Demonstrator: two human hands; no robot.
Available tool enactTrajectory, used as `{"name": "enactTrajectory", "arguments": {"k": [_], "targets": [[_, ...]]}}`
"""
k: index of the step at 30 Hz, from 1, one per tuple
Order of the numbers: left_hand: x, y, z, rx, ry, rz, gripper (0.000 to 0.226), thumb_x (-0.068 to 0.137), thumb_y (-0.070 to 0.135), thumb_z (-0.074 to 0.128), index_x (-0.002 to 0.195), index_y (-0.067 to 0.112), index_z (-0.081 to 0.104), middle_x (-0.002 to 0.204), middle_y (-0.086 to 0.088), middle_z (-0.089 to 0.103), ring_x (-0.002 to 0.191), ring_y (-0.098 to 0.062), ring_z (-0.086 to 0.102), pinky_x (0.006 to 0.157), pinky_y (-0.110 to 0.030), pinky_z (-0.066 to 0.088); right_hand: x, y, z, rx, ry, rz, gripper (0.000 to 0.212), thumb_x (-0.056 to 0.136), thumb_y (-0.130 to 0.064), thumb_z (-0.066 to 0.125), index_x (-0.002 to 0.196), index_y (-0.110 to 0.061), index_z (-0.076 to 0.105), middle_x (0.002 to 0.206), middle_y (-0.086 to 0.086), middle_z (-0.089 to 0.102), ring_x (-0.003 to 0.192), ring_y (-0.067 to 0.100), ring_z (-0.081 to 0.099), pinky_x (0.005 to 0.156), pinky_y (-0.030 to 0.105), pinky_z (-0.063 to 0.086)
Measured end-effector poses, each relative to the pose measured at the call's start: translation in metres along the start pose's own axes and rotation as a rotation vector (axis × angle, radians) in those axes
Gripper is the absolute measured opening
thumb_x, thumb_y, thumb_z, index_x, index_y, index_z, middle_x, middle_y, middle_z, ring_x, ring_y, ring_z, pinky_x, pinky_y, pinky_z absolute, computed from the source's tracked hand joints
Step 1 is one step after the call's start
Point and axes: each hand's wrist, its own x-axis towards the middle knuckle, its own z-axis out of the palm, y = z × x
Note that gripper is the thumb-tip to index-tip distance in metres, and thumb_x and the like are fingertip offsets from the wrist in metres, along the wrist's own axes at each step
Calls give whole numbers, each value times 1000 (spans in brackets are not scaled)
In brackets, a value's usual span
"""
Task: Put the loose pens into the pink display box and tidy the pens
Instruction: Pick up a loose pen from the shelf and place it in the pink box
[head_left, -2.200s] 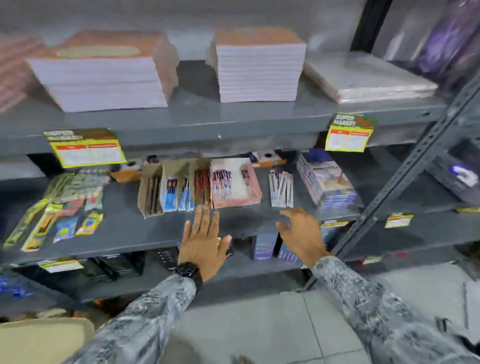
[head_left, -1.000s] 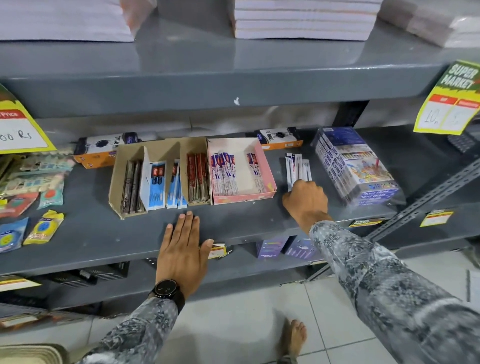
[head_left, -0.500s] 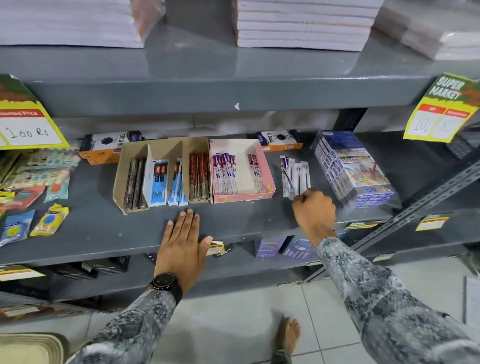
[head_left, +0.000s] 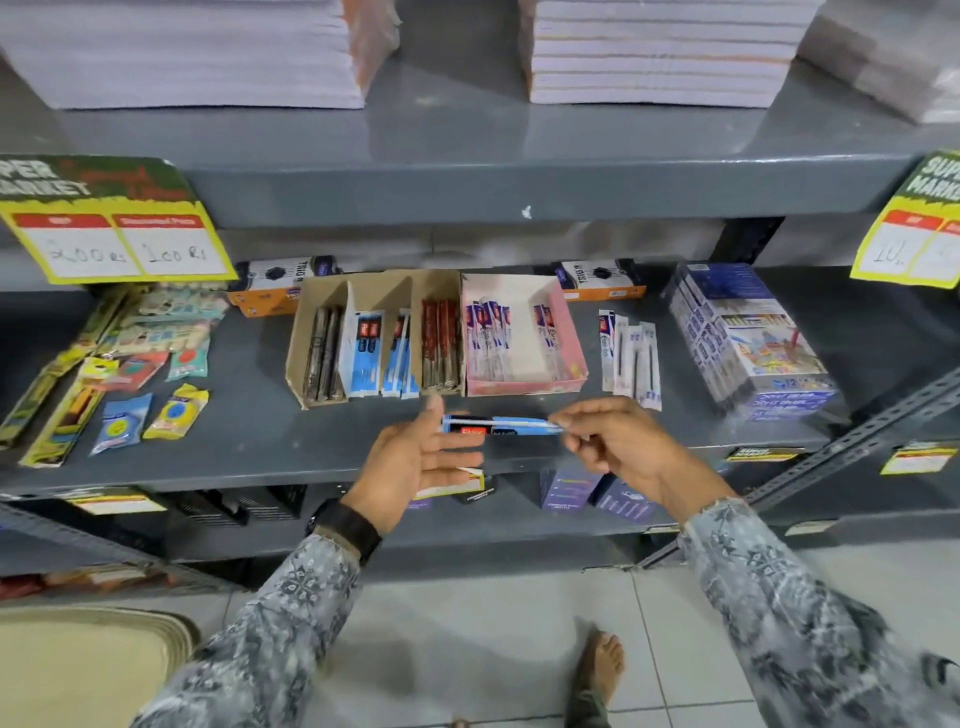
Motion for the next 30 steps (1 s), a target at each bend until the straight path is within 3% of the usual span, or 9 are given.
{"name": "enactTrajectory", "arguments": {"k": [4, 9, 13, 15, 18, 20, 22, 26, 30], "targets": [[-7, -3, -2, 20, 62, 91, 26, 93, 26, 65, 100, 0, 69, 98, -24, 76, 87, -34, 76, 69, -34, 62, 1, -1, 16, -67, 0, 35, 10, 94, -7, 69, 99, -2, 76, 68, 14, 66, 48, 15, 47, 40, 22, 37], [-6, 1, -15, 62, 104, 97, 23, 92, 24, 67, 97, 1, 71, 90, -22, 77, 78, -32, 75, 63, -31, 61, -7, -3, 26, -288, -36, -34, 15, 92, -22, 75, 98, -9, 78, 77, 4, 75, 61, 12, 62, 47, 24, 50], [-1, 2, -21, 141, 145, 145, 26, 93, 28, 67, 93, 2, 72, 85, -19, 76, 71, -28, 71, 62, -31, 59, -5, 8, 36, -470, -40, -55, 7, 86, -8, 79, 93, -7, 79, 66, 4, 66, 41, 2, 50, 40, 22, 45], [3, -5, -30, 317, 296, 269, 31, 95, 37, 62, 106, 10, 72, 91, -8, 77, 81, -23, 73, 73, -36, 60, -3, 19, 51, -391, -15, -17, 4, 84, -3, 79, 87, -5, 77, 57, 7, 61, 35, 5, 48, 37, 20, 42], [9, -28, -66, 922, 607, 488, 42, 102, 38, 43, 135, 17, 57, 131, -9, 67, 121, -26, 61, 104, -44, 46, 9, 36, 86, -205, 86, 34, 11, 81, 2, 79, 77, -7, 74, 59, 13, 62, 40, 11, 50, 37, 23, 45], [10, -50, -88, 1200, 561, 391, 61, 101, 44, 25, 149, 9, 37, 156, -15, 40, 148, -31, 30, 121, -50, 21, 21, 41, 116, -86, 126, 72, 14, 79, 5, 79, 72, -5, 72, 54, 12, 61, 37, 13, 50, 38, 24, 47], [9, -70, -103, 1420, 487, 328, 73, 98, 50, 11, 154, 5, 25, 164, -14, 20, 154, -28, 10, 125, -50, 8, 35, 38, 145, 30, 157, 88, 15, 79, 6, 78, 69, -3, 71, 51, 11, 62, 35, 14, 52, 41, 26, 51], [8, -72, -106, 1482, 438, 320, 77, 95, 53, 4, 157, 8, 13, 167, -8, 7, 154, -21, -2, 125, -43, -3, 66, 14, 189, 297, 221, 97, 15, 79, 8, 80, 72, -2, 71, 68, 15, 71, 53, 22, 67, 61, 35, 62], [6, -68, -104, 1497, 435, 305, 80, 92, 54, -2, 157, 8, 9, 167, -8, 4, 154, -20, -5, 124, -40, -7, 74, 0, 204, 535, 134, 91, 26, 88, 19, 65, 110, 7, 66, 94, 17, 70, 82, 23, 70, 66, 28, 62]]}}
